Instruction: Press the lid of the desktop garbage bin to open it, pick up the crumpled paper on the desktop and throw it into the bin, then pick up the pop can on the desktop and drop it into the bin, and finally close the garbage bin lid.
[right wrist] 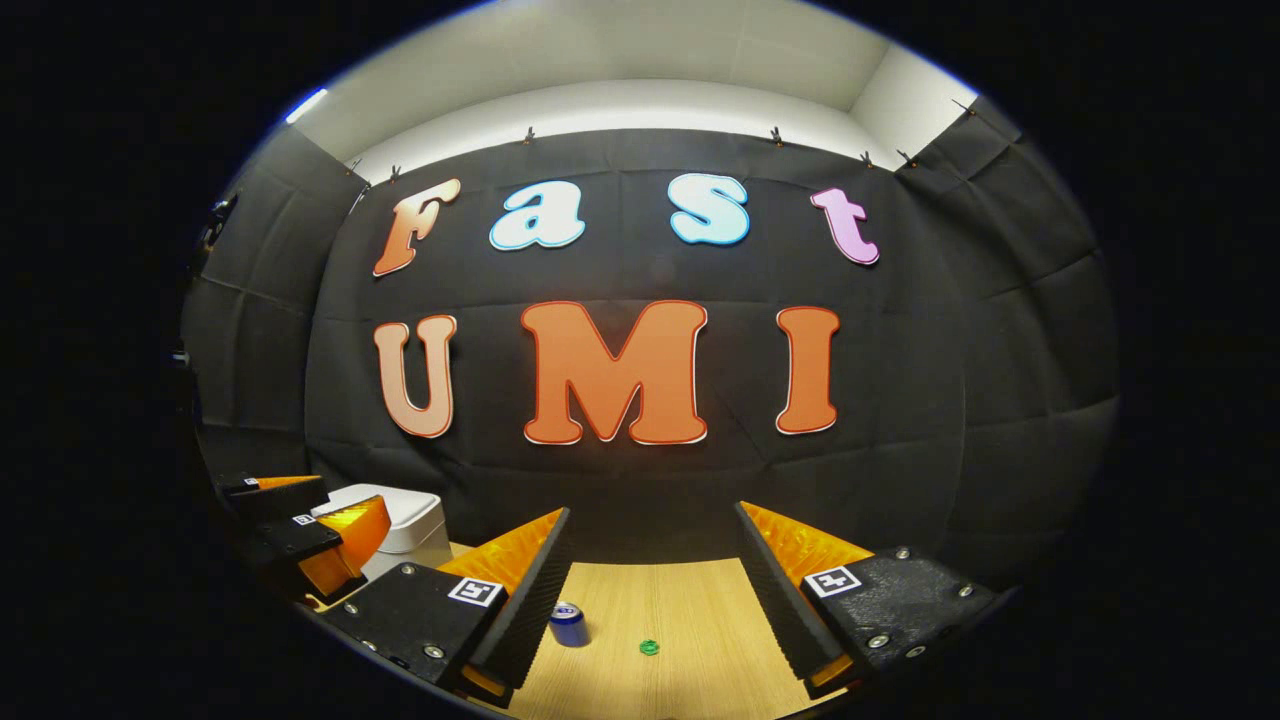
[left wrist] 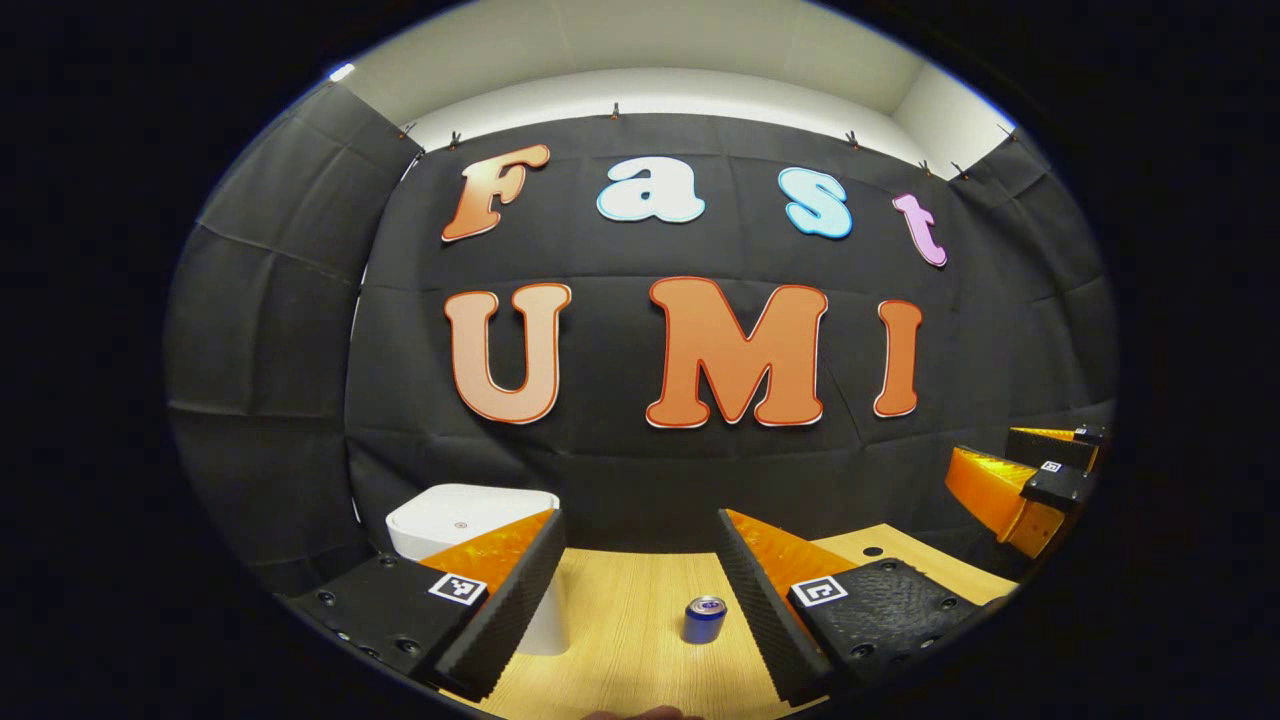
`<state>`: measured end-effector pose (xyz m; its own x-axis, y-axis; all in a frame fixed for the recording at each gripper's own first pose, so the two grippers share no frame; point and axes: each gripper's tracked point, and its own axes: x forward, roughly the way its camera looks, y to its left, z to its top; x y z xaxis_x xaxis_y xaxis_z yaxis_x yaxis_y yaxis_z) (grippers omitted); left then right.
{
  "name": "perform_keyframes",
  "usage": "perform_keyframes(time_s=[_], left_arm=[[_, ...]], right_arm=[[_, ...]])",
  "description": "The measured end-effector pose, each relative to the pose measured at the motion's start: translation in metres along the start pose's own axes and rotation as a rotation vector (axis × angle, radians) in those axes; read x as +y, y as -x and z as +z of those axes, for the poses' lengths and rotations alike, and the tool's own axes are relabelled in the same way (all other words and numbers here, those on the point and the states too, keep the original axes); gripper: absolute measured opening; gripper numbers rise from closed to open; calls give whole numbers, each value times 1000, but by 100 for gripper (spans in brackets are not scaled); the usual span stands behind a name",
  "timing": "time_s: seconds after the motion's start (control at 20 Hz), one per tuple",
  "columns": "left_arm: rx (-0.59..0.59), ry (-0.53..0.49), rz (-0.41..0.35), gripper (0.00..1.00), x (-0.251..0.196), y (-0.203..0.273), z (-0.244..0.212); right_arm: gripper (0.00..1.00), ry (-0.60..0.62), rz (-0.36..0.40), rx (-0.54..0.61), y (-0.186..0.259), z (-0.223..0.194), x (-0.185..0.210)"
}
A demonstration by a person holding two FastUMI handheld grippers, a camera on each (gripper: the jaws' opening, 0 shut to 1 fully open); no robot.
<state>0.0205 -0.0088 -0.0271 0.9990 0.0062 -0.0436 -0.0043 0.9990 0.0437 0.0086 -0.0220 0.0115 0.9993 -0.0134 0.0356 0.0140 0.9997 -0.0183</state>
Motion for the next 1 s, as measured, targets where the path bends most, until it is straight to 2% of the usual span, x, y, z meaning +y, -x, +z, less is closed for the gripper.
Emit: perform_keyframes(time_s=[0.2,0.4,0.7,0.9,1.0], left_arm=[[19,0,15,94,14,-6,-5],[6,-25,77,94,50,-7,0],[-29,-29,141,94,100,-23,22],[-10,-11,113,94,122,-43,20],[-3,10,128,89,143,-51,21]], right_arm=[[93,12,0,20,-3,-7,0],[93,42,-28,4,-8,-4,-12],[93,48,-20,28,-12,-11,-8],[94,64,3,41,-11,-16,-2],[94,68,4,41,-11,-16,-1]])
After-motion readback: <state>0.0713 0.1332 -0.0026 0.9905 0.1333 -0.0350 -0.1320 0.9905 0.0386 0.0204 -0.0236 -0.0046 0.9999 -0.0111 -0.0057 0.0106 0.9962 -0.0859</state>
